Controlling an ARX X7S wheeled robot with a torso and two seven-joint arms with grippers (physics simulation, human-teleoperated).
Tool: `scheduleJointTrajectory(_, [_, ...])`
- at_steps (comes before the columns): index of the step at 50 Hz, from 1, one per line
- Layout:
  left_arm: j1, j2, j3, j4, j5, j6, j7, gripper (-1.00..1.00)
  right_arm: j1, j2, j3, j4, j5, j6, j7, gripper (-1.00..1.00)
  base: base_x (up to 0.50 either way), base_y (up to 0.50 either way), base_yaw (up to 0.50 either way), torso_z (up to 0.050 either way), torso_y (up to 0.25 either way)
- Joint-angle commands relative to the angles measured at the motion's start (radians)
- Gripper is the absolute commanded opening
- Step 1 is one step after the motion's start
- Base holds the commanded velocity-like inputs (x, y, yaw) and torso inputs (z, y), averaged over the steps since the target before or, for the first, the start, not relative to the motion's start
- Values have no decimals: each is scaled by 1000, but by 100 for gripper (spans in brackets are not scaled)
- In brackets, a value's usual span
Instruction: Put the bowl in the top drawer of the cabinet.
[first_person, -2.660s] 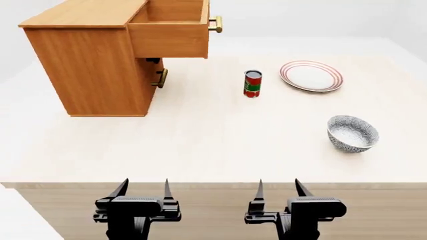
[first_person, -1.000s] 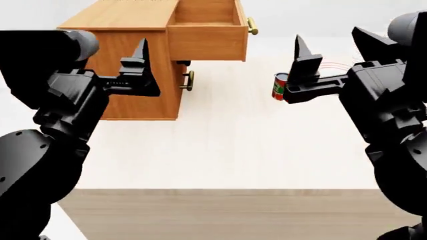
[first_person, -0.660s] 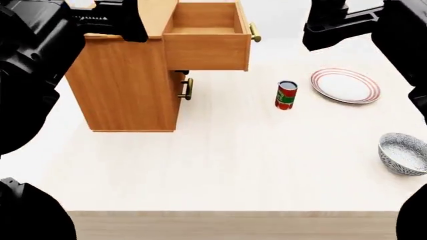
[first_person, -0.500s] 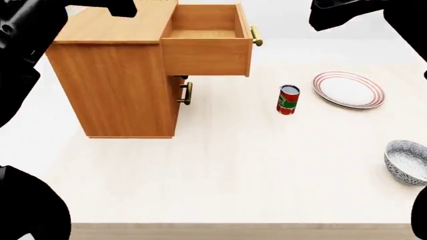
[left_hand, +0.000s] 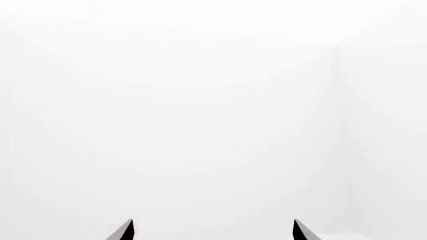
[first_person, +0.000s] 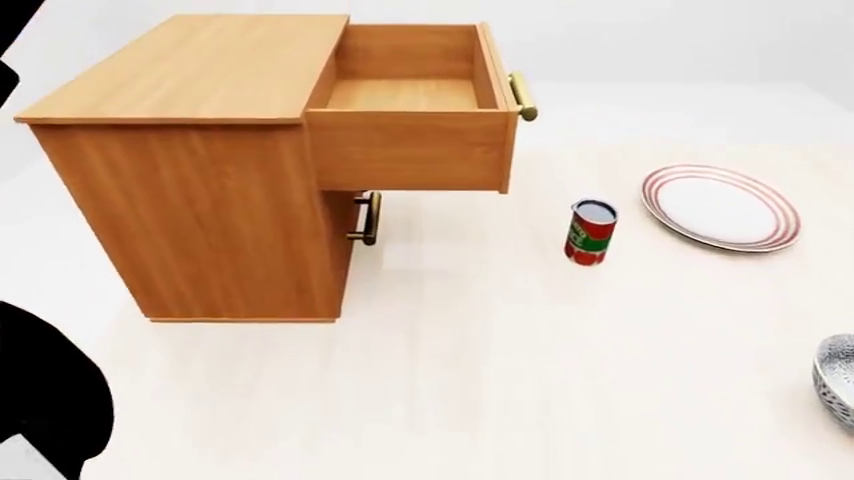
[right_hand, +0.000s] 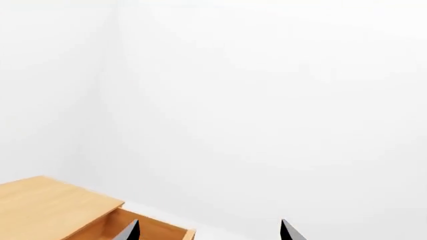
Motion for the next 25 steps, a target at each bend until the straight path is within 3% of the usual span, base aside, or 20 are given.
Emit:
scheduleJointTrajectory(1, [-23,-13,21,-20,2,24,6,100,34,13,-35,19,-4,-18,-8,100,285,0,0,0,0])
scheduleJointTrajectory(18, [-18,-25,45,-37,9,68,17,100,59,29,-68,36,-12,-41,-17,100,290,0,0,0,1])
scheduleJointTrajectory(25, [-39,-21,18,-22,-28,22,-13,100,57,35,-76,41,-10,-47,-15,100,290,0,0,0,0])
